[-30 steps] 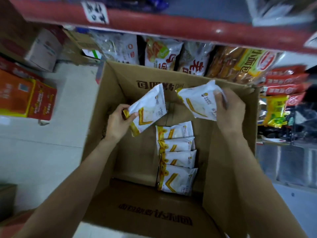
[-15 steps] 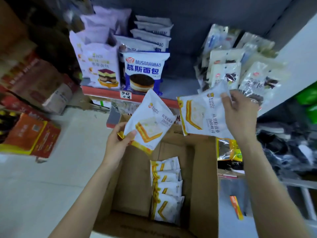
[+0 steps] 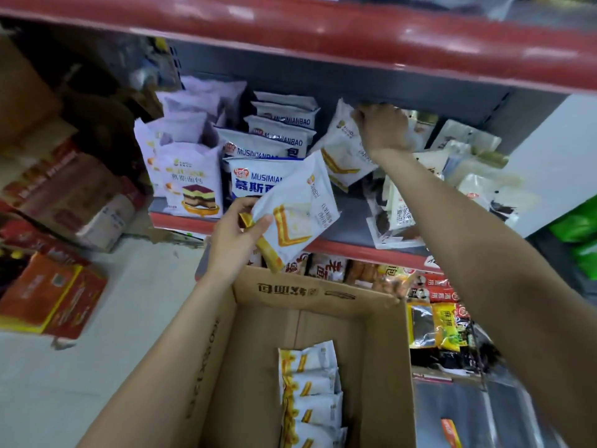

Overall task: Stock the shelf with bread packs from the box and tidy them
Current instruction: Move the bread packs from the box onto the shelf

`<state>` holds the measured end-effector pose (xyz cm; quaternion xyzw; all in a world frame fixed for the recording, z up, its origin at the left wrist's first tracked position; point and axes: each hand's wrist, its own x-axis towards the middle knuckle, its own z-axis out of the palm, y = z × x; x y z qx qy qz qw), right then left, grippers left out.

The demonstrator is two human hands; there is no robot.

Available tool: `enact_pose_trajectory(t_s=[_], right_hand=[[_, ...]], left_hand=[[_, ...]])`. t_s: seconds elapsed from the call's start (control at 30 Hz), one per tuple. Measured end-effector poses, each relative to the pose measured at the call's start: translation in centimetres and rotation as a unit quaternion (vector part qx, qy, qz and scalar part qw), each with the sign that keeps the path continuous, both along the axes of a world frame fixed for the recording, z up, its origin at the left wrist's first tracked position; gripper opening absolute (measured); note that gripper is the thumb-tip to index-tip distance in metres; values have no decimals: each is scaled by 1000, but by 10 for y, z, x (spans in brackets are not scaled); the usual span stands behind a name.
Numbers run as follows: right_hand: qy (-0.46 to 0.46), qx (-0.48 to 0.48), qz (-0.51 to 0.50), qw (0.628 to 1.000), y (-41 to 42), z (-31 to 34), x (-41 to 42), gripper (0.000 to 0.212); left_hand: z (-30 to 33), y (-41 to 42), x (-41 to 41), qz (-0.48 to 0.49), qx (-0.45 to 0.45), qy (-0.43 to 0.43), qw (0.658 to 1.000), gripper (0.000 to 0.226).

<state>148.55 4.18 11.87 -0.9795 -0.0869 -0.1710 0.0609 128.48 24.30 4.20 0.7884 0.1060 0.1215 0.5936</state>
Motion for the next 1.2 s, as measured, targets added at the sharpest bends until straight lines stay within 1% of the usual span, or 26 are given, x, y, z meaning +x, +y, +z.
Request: enact_pose_trajectory(t_s=[0.07,0.2,0.27,0.37,0.47,0.53,0.57,0.63,0.67,0.73,0.77,0.8,0.83,0.9,0.93,1.0,1.03,1.13,1.2], right_hand=[[-8,7,7,1000,3,-6,18,35],[-12,74,25,997,-6,-18,23,37],[-29,144,50,988,-13,-29,2,35],[-58,252,122,958,-23,-52,-50,31],[-8,303,132,944,-31,-70,-99,32],[30,325,115,938,-33,-81,-123,44],[53,353,102,929,-34,-88,-133,54],[105,433,76,892,-33,-97,-148,73],[135,476,70,866,-31,-99,-154,81],[191,568,71,798,-28,-102,-158,91],[206,604,66,767,-28,-103,-157,93],[206,626,57,750,-30,-103,-155,92],[190,633,48,749,-32,-104,-152,91],[139,611,38,778,-36,-100,-147,87],[109,590,26,800,-36,-97,-145,86],[37,539,-18,841,-28,-92,-135,80],[8,524,-38,851,-22,-91,-128,77],[-24,510,-56,858,3,-99,-94,72],[9,511,-71,856,17,-108,-65,71]], left_hand=[[-4,-4,4,6,1,-9,1000,17],[-8,-14,7,14,-9,-19,1000,19],[-10,-21,9,15,-20,-13,1000,19],[-14,-29,14,21,-41,1,999,19],[-14,-40,15,18,-85,5,996,22],[-12,-47,15,31,-145,10,989,23],[-12,-51,14,37,-181,13,983,21],[-16,-56,14,34,-238,21,970,16],[-20,-58,14,24,-260,28,965,16],[-25,-63,13,-7,-275,49,960,19],[-26,-65,12,-22,-258,55,964,20],[-27,-66,13,-34,-219,56,974,21],[-27,-65,14,-44,-157,46,985,25],[-25,-61,15,-49,-23,13,998,35],[-24,-58,16,-36,25,-1,999,39],[-27,-49,18,0,93,-26,995,39],[-28,-45,18,12,118,-33,992,38],[-35,-36,24,23,171,-41,984,40],[-36,-34,28,20,195,-52,979,42]])
